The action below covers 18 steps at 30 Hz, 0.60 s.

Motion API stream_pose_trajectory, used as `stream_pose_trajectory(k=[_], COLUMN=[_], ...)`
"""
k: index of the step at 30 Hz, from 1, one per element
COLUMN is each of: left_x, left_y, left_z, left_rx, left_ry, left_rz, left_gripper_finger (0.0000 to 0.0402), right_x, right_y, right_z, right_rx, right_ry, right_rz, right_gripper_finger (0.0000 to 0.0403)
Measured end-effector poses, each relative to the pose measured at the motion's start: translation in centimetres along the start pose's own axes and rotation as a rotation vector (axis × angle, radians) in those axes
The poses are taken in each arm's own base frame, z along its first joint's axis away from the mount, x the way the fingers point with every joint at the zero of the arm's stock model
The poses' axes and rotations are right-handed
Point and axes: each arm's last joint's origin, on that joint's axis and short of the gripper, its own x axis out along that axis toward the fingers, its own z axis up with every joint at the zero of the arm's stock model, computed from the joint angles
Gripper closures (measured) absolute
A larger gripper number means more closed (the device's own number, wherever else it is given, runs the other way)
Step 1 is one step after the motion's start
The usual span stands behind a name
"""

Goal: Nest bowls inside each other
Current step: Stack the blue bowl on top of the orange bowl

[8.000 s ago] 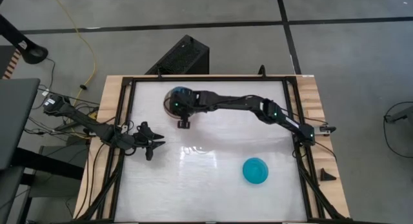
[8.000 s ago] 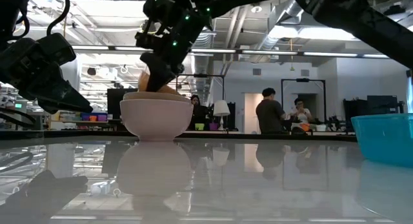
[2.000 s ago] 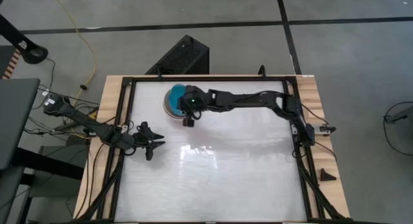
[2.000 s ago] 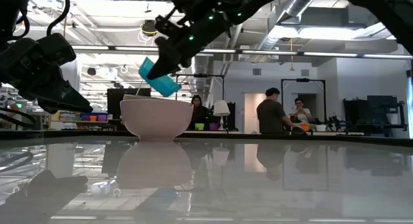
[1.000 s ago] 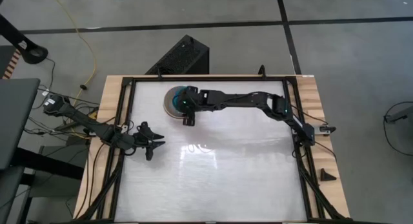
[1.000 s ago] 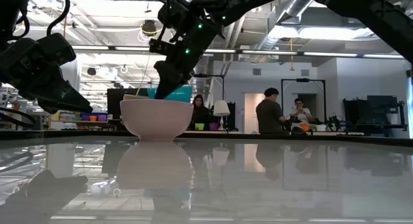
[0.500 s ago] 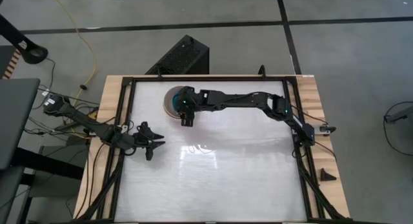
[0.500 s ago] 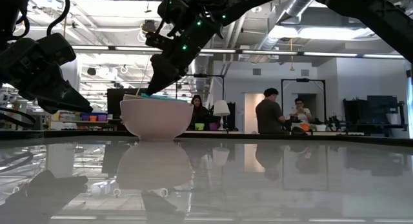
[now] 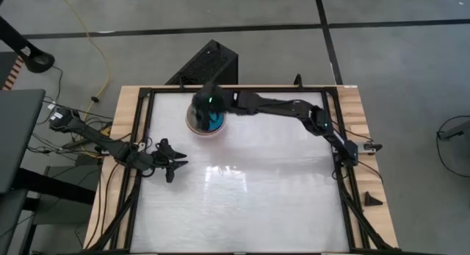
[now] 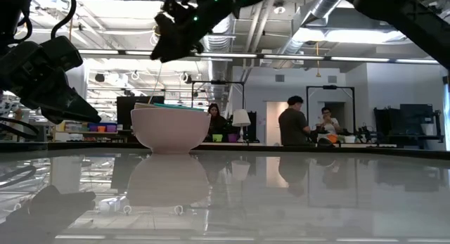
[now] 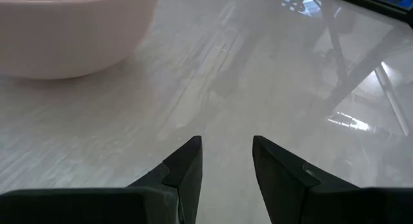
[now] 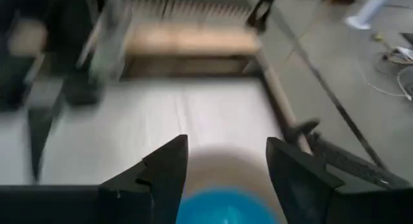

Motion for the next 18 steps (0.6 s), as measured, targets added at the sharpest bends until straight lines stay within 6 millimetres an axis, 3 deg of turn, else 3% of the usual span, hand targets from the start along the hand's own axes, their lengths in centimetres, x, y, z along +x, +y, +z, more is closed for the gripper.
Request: stream_pose_trajectory(k=[3, 5, 9, 11, 18], left_x=[0.0, 0.0, 0.0, 0.0, 0.0], left_y=[0.0, 0.0, 0.0, 0.0, 0.0], left_z=[0.0, 0.0, 0.0, 0.0, 0.0], left_rx=[0.000, 0.000, -0.001, 0.000, -0.001], left_ry=[-0.001, -0.001, -0.001, 0.000, -0.001], left_rz=[0.000, 0.000, 0.000, -0.001, -0.001], left_gripper_finger=[0.0276, 0.0276, 0.0276, 0.0276, 0.0276], right_x=[1.5, 3.4, 8.5, 10.2, 10.4], right_y=[-2.5, -3.4, -2.4, -1.7, -1.5], right_z=[-0.1, -1.3, -4.6, -5.7, -5.4], right_rx=[0.173, 0.219, 0.246, 0.259, 0.207], right_ry=[-0.149, -0.178, -0.196, -0.216, -0.226], right_rz=[-0.029, -0.045, -0.053, -0.048, -0.106], right_gripper_finger=[0.0171, 0.0181, 0.0201, 0.0211, 0.0243])
